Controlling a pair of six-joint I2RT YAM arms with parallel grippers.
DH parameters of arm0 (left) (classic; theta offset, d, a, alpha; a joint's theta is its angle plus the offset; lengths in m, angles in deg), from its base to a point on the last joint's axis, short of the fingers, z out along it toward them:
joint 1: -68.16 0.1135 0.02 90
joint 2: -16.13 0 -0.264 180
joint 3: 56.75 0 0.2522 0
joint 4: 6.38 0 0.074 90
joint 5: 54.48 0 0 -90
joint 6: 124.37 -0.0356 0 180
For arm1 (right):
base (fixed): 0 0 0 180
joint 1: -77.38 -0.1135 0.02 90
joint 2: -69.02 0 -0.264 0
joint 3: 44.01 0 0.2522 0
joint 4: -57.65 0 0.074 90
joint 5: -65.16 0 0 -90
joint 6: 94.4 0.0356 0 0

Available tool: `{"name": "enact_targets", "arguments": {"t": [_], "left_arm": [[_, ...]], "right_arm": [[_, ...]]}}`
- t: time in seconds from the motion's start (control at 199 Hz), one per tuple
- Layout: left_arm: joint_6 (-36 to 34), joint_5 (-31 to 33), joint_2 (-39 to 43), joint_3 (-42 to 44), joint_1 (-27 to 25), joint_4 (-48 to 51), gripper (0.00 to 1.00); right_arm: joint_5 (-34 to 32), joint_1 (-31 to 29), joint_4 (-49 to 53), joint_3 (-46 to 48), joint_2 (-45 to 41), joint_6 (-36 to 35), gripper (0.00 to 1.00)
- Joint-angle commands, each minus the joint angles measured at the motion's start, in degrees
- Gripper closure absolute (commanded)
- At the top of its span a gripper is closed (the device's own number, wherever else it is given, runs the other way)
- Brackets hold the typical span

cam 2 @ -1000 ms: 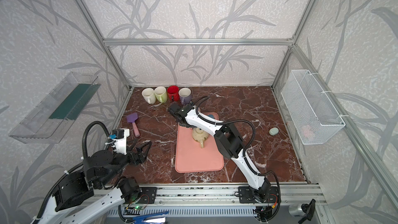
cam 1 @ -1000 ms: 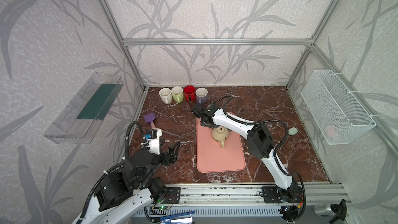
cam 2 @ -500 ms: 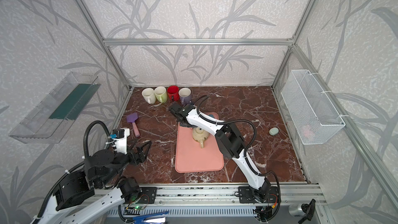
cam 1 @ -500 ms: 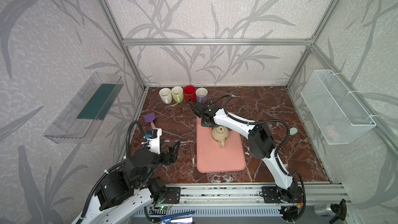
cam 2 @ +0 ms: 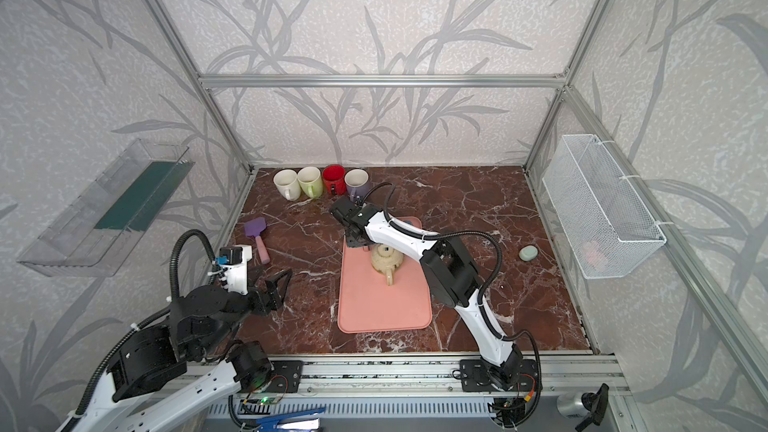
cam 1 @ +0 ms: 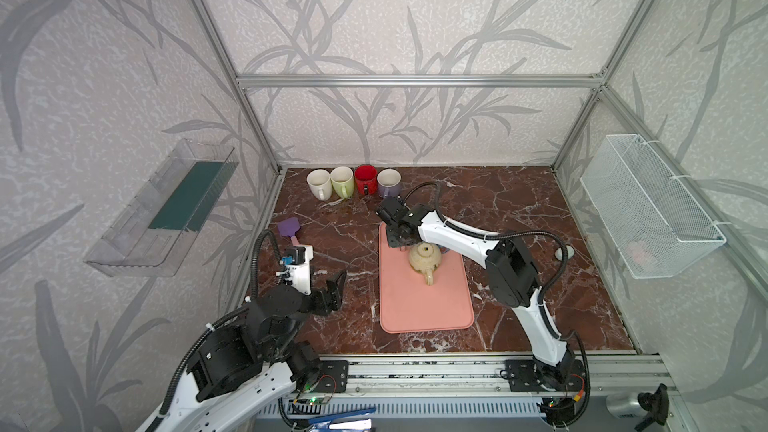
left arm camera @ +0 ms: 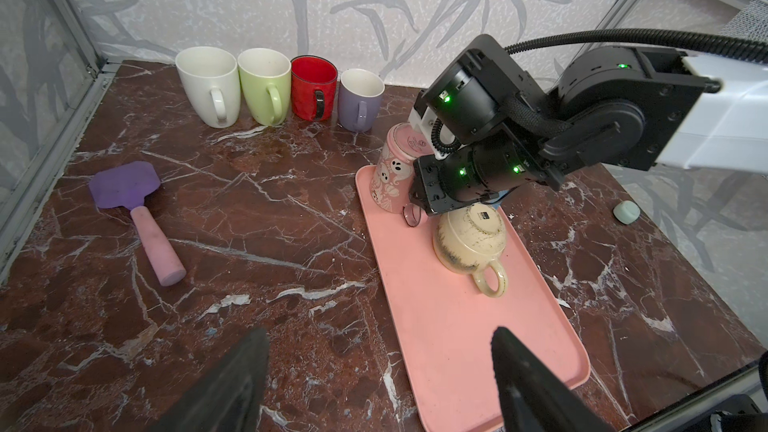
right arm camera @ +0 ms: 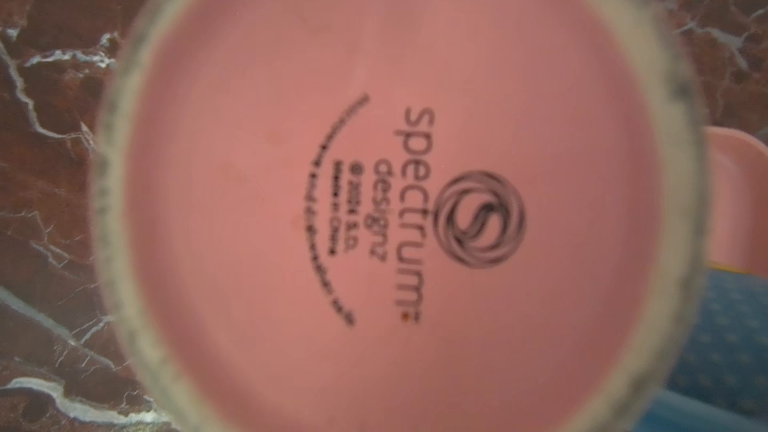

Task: Turn the mug right side up
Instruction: 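Grip the pink mug's base with the right gripper and lift it off the tray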

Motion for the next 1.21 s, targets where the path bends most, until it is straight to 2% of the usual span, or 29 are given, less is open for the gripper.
{"name": "enact_targets", "arguments": {"t": [0.0, 0.196, 0.442, 0.658, 0.995, 1.201], "left_arm": [[0.6, 2.6, -0.6, 0.1, 0.2, 1.4, 0.18], [0.5, 3.1, -1.1, 0.1, 0.5, 1.4, 0.18], [0.3, 3.7, -1.9, 0.2, 0.8, 1.4, 0.18], [0.3, 4.3, -2.9, 0.2, 1.3, 1.4, 0.18], [0.0, 3.8, -4.5, 0.4, 1.7, 1.1, 0.18], [0.0, 2.5, -6.4, 0.9, 1.7, -0.2, 0.19]], "right_arm": [[4.4, -0.2, -2.1, 2.3, -2.4, -3.8, 1.0], [3.6, -2.0, -1.8, 5.3, -5.4, -7.6, 1.0], [7.6, -2.7, -6.3, 12.7, -11.6, -11.6, 1.0], [8.5, -4.0, -8.7, 17.2, -16.1, -14.2, 1.0], [15.7, -3.8, -14.4, 24.8, -23.7, -15.6, 1.0], [23.3, -1.3, -23.0, 33.2, -30.1, -14.5, 1.0]]}}
